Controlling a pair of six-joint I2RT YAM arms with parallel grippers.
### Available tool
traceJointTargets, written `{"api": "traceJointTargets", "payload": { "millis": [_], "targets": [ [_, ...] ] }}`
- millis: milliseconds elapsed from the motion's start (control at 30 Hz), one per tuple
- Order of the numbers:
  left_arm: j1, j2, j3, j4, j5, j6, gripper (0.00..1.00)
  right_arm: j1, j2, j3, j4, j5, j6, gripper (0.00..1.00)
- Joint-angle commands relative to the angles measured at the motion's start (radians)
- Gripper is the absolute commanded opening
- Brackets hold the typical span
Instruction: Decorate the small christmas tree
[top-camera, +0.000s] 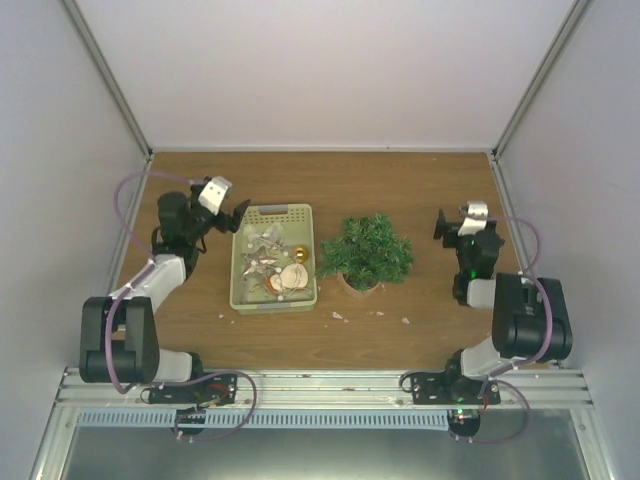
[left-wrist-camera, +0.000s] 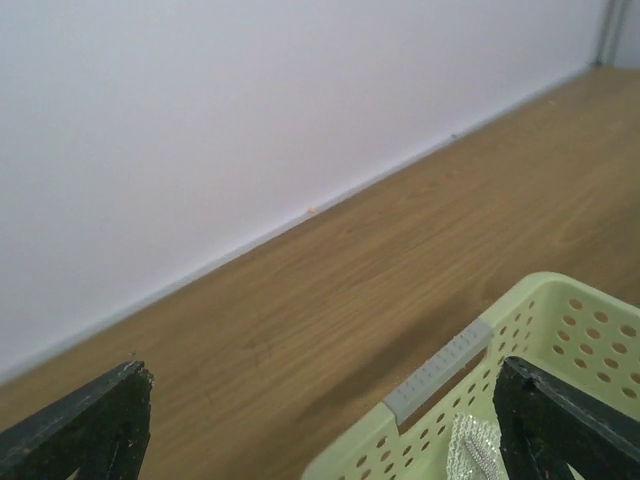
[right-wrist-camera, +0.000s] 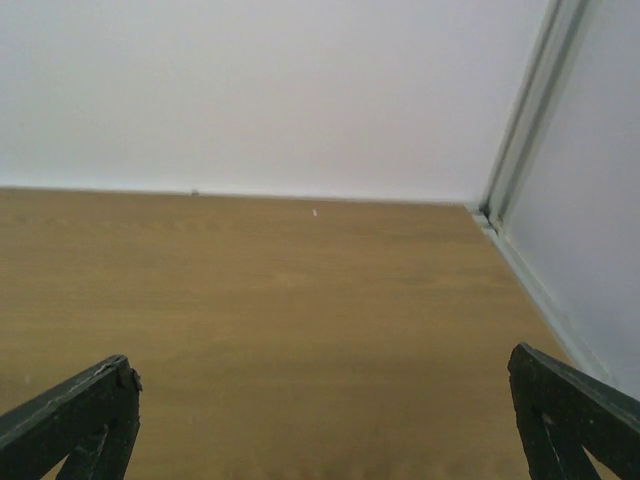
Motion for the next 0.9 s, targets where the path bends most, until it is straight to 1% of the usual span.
{"api": "traceJointTargets", "payload": {
  "millis": [0,67,133,233,333,400,467,533,600,767,867],
  "targets": [
    [0.000,0.040,0.219,-0.591,0.212,0.366,0.91,0.009,-0.068,0.241,-0.444,-0.074,-0.041,0.99],
    [0.001,0.073,0.307,-0.789,0.235,0.473,0.91,0.016,-0.083,0.336,-0.604,-0.123,-0.058,0.96],
    [0.001,0.099,0.371,-0.887,0.219,0.554,0.91,0.026,-0.113,0.394,-0.707,-0.157,-0.066,0.94],
    [-0.005,0.125,0.431,-0.987,0.182,0.662,0.91,0.057,-0.161,0.461,-0.828,-0.172,-0.068,0.93],
    [-0.016,0.155,0.489,-1.095,0.169,0.740,0.91,0.092,-0.198,0.509,-0.938,-0.140,-0.068,0.93],
    [-0.065,0.181,0.511,-1.152,0.138,0.782,0.92,0.110,-0.221,0.524,-0.982,-0.115,-0.065,0.93],
    [-0.110,0.208,0.517,-1.197,0.078,0.829,0.91,0.118,-0.243,0.535,-1.014,-0.105,-0.057,0.93],
    [-0.156,0.225,0.504,-1.199,0.007,0.847,0.90,0.119,-0.265,0.539,-1.028,-0.105,-0.050,0.94],
    [-0.186,0.233,0.489,-1.166,-0.037,0.843,0.89,0.120,-0.287,0.538,-1.034,-0.113,-0.049,0.94],
    [-0.195,0.258,0.484,-1.072,-0.070,0.813,0.90,0.121,-0.316,0.533,-1.057,-0.163,-0.041,0.94],
    [-0.196,0.298,0.495,-1.061,-0.095,0.820,0.90,0.121,-0.320,0.526,-1.062,-0.180,-0.034,0.94]
  ]
}}
